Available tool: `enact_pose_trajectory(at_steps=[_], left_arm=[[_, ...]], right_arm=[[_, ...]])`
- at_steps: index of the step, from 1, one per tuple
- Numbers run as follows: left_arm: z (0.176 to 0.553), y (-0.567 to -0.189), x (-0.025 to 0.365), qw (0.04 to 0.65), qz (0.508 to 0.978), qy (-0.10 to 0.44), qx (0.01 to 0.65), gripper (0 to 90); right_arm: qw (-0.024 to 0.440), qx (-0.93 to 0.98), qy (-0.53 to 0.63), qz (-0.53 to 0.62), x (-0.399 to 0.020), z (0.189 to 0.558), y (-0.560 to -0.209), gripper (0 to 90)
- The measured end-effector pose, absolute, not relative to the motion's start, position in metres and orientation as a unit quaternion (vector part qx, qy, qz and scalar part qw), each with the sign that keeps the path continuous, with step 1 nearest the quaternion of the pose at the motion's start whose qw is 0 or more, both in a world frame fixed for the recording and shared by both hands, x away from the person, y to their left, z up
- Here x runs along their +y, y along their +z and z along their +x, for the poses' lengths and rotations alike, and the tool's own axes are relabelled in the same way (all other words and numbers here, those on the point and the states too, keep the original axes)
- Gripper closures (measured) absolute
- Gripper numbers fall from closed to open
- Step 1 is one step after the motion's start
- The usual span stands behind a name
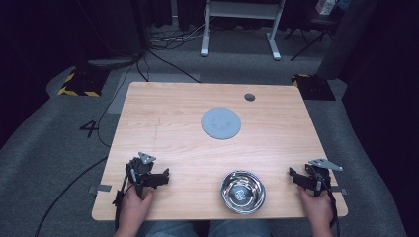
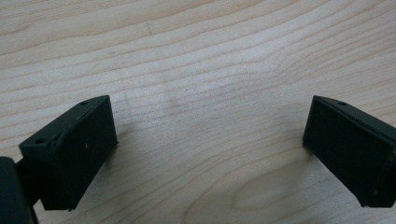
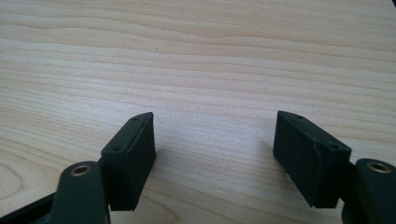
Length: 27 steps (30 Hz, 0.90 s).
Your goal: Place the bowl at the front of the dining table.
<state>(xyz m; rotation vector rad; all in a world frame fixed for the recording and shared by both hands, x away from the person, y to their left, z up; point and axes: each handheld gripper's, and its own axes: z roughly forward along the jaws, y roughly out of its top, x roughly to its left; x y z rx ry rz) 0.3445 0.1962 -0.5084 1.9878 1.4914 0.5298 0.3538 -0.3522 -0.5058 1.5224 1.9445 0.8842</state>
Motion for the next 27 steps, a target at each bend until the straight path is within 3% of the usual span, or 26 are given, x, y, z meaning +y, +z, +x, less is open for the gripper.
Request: enact_pose_trajectory(at_steps=[7, 13, 19, 27], left_arm=[[0.345, -0.508, 0.196, 0.296, 0.747, 0.199, 0.561, 2.9], [0.345, -0.508, 0.196, 0.296, 0.747, 0.199, 0.562, 2.7], [0.345, -0.508, 0.196, 0.296, 0.747, 0.199, 0.561, 2.6], [0.346, -0.509, 0.195, 0.296, 0.746, 0.2, 0.562, 2.2]], right_arm=[[0.256, 0.717, 0.325, 0.561, -0.352, 0.354, -0.506, 29.8], [0.259, 0.708, 0.321, 0.573, -0.35, 0.352, -0.505, 35.2], [0.225, 0.709, 0.325, 0.584, -0.347, 0.35, -0.494, 42.8], [0.208, 0.72, 0.322, 0.578, -0.345, 0.343, -0.473, 43.2]])
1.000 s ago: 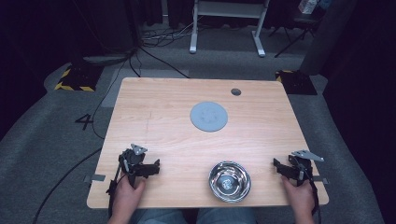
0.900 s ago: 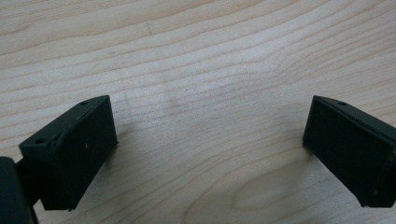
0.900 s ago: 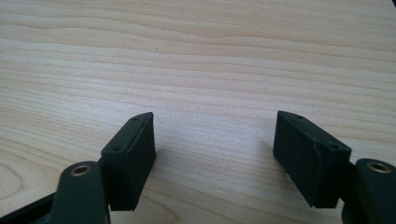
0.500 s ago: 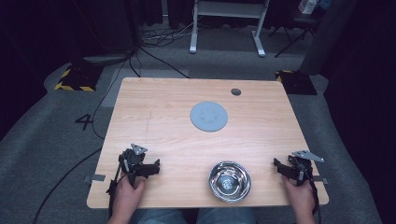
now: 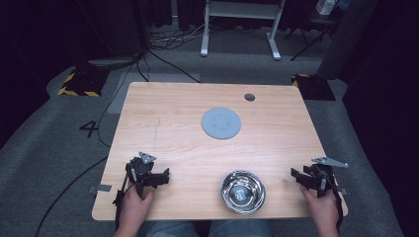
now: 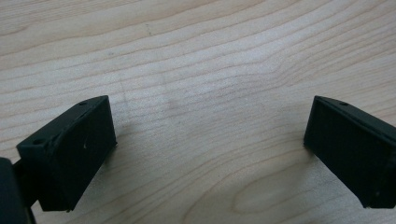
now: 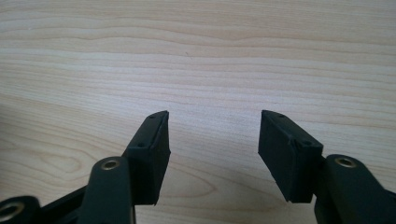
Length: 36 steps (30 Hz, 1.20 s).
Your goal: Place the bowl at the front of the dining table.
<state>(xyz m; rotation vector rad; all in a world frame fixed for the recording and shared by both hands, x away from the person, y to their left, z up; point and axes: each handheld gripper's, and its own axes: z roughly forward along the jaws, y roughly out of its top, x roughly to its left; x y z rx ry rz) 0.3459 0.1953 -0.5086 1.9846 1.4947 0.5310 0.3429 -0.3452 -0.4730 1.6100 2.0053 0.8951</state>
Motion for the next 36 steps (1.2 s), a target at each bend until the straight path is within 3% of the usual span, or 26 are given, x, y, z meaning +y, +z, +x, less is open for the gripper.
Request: enact_pose_trajectory(at_steps=[17, 36], left_arm=[[0.346, -0.509, 0.195, 0.296, 0.746, 0.199, 0.563, 2.1], [0.345, -0.508, 0.195, 0.295, 0.746, 0.199, 0.563, 2.1]], right_arm=[[0.178, 0.729, 0.34, 0.566, -0.334, 0.331, -0.447, 42.2], [0.162, 0.764, 0.35, 0.518, -0.291, 0.328, -0.428, 42.1]])
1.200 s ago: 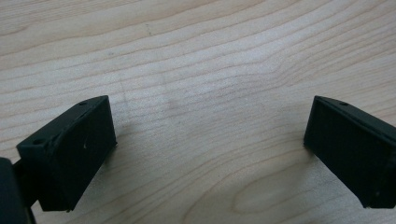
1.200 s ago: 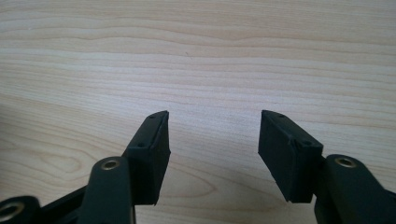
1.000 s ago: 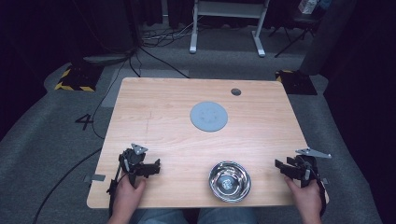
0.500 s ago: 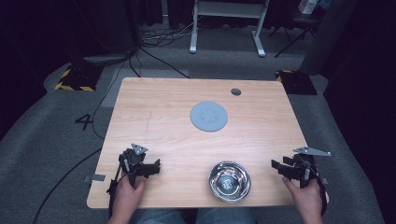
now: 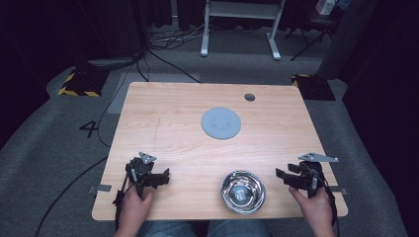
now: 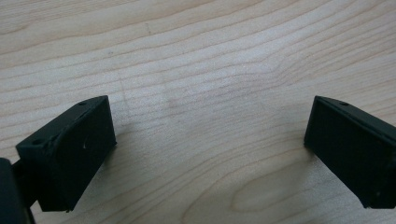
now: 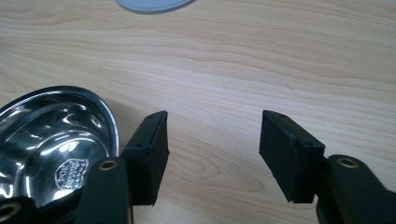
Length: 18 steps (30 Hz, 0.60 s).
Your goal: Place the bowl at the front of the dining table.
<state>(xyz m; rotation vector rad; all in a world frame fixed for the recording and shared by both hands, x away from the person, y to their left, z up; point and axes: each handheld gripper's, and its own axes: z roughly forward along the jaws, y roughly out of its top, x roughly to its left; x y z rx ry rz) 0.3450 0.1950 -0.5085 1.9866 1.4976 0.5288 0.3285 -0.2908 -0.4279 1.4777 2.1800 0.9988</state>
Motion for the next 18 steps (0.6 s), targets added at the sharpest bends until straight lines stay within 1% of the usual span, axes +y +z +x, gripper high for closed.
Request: enact_pose_trajectory(at_steps=[8, 18], left_arm=[[0.345, -0.508, 0.195, 0.295, 0.746, 0.199, 0.563, 2.1], [0.345, -0.508, 0.195, 0.295, 0.746, 0.199, 0.563, 2.1]], right_arm=[[0.153, 0.783, 0.344, 0.495, -0.266, 0.329, -0.427, 42.4], [0.119, 0.8, 0.346, 0.476, -0.243, 0.332, -0.428, 42.8]])
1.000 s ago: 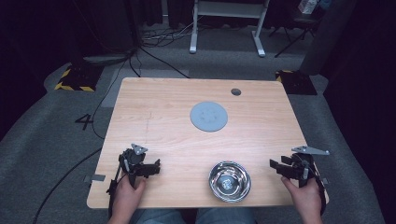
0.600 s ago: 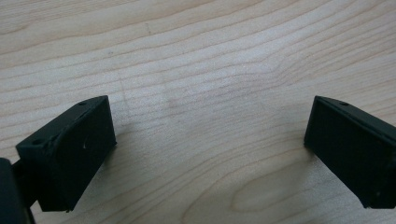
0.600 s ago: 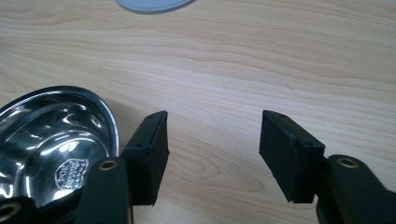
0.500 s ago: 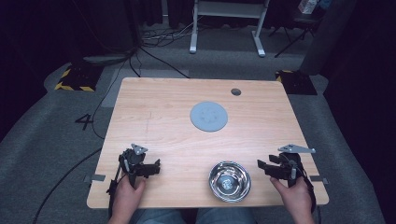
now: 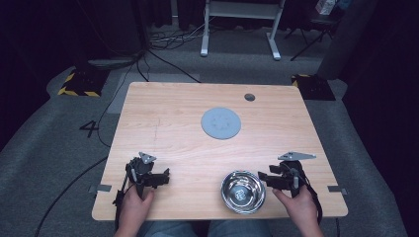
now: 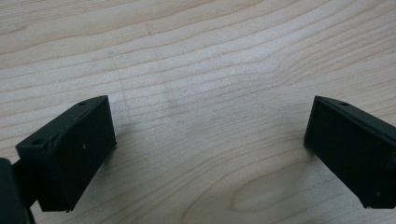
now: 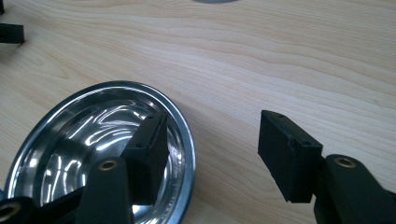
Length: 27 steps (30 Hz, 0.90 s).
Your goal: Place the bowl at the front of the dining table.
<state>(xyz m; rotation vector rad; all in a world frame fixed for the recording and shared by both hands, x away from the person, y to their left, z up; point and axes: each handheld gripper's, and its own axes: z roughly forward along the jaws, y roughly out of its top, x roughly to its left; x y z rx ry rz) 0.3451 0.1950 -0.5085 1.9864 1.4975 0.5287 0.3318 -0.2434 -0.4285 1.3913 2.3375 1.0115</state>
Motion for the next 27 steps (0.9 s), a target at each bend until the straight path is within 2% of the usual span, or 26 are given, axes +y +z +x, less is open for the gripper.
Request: enact_pose_trajectory(at_steps=[6, 12, 23, 27], left_arm=[[0.345, -0.509, 0.195, 0.295, 0.746, 0.199, 0.563, 2.1], [0.345, -0.508, 0.195, 0.295, 0.746, 0.199, 0.563, 2.0], [0.345, -0.508, 0.195, 0.295, 0.746, 0.199, 0.563, 2.0], [0.345, -0.508, 0.195, 0.295, 0.746, 0.199, 0.563, 2.1]], right_arm=[[0.099, 0.811, 0.336, 0.468, -0.231, 0.336, -0.433, 44.0], [0.059, 0.819, 0.315, 0.475, -0.225, 0.345, -0.446, 47.8], [-0.005, 0.831, 0.291, 0.474, -0.219, 0.353, -0.467, 65.3], [-0.013, 0.831, 0.287, 0.476, -0.221, 0.354, -0.47, 72.3]])
